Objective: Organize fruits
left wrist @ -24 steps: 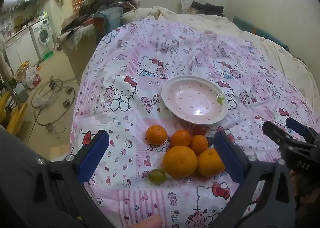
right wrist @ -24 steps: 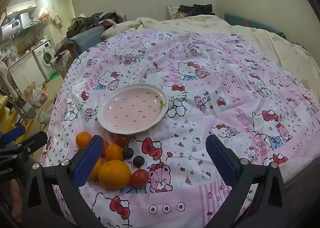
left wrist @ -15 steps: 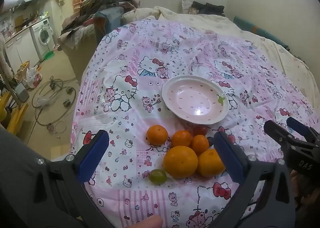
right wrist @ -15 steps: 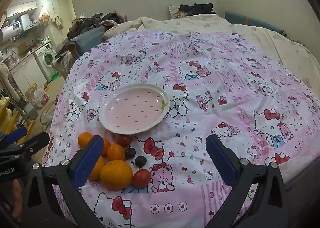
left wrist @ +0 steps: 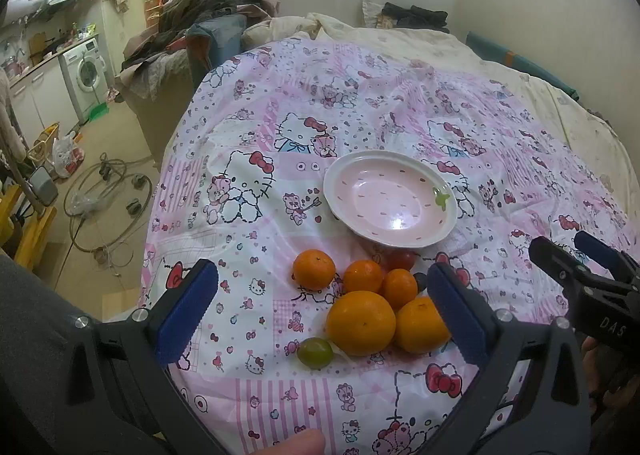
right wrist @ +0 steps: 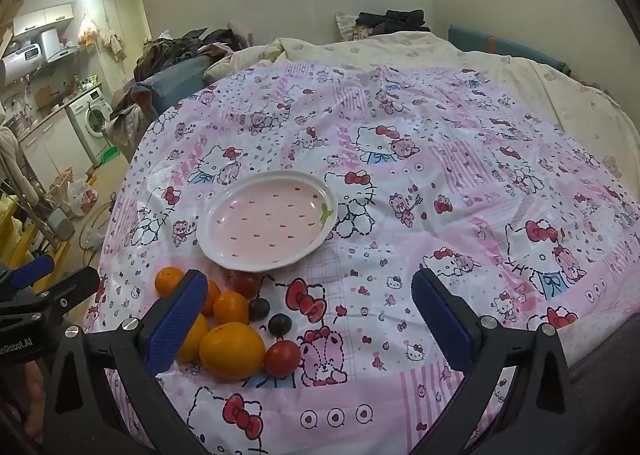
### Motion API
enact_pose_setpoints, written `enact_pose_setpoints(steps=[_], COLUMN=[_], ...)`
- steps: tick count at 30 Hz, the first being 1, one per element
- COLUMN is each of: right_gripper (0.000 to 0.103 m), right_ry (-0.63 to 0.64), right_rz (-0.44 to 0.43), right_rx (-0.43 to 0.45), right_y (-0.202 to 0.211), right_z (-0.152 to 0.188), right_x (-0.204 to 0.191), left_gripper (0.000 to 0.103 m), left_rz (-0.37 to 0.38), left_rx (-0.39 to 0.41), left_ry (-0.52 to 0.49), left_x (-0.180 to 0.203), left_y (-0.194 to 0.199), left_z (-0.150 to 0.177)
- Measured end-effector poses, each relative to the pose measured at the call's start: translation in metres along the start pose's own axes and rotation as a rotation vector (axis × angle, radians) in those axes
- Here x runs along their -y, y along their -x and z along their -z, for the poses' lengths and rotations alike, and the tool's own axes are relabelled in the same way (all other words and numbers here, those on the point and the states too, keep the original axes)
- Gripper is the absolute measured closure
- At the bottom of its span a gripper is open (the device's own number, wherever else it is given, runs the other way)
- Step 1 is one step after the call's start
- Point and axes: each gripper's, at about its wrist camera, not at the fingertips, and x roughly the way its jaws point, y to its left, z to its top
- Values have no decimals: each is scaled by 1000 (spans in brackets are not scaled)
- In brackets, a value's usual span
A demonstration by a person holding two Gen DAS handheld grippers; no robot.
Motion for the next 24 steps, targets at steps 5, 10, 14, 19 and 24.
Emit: enact_pose_setpoints(steps=[5,10,14,19,24], right_gripper=[0,0,0,0,0], right_ry=[-1,-1,2,2,3], right_rz=[-1,0,0,0,0], right_rx=[1,1,-1,-2,-3], right_y=[0,0,-1,-1,-1], right_z=[0,1,1,1,0], right_x=[0,-1,-2,-2,-2], left_gripper=[0,0,0,0,0], left_rz=[0,2,1,0,0], left_rx=[-1,-5,-5,-1,1], left_ry=[0,0,0,-2,-2], left_x=[0,1,1,-1,0], left_y=[0,-1,-1,-2,-2], left_z=[0,1,1,3,4])
